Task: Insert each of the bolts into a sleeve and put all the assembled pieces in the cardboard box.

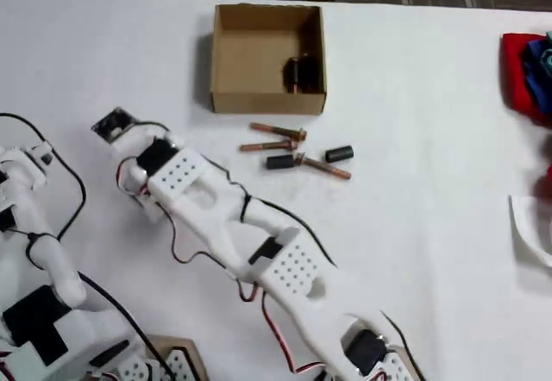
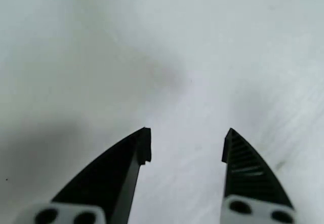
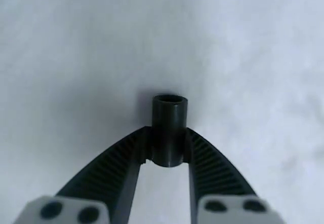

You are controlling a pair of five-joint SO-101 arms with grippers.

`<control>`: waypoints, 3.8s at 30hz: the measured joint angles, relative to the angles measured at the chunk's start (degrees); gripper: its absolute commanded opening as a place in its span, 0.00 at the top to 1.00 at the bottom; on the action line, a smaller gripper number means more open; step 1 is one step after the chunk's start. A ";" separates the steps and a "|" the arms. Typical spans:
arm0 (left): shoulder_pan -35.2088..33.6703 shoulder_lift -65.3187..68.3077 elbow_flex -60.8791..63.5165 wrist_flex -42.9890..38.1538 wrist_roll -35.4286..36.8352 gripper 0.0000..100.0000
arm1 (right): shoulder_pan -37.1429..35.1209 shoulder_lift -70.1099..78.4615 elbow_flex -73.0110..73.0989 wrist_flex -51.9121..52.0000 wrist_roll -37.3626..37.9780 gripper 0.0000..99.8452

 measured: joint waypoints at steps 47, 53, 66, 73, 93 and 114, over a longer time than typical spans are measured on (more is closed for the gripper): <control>5.54 0.18 -0.18 4.84 0.00 0.75 | 15.21 0.35 1.05 16.44 5.45 0.91; 5.54 0.18 -0.18 4.84 0.00 0.75 | 15.21 1.58 0.97 15.21 5.54 0.91; 5.89 0.18 -0.18 4.84 0.00 0.75 | 15.82 3.34 0.26 14.95 5.54 0.98; 6.77 0.18 -0.18 5.01 0.00 0.75 | 18.81 -1.76 -2.99 17.32 5.63 0.98; 47.30 1.93 -9.41 25.23 -19.96 0.75 | 56.00 -77.36 64.09 6.59 6.68 0.98; 73.76 38.51 -56.35 42.37 37.19 0.75 | 77.98 -87.74 88.26 -6.42 11.34 0.98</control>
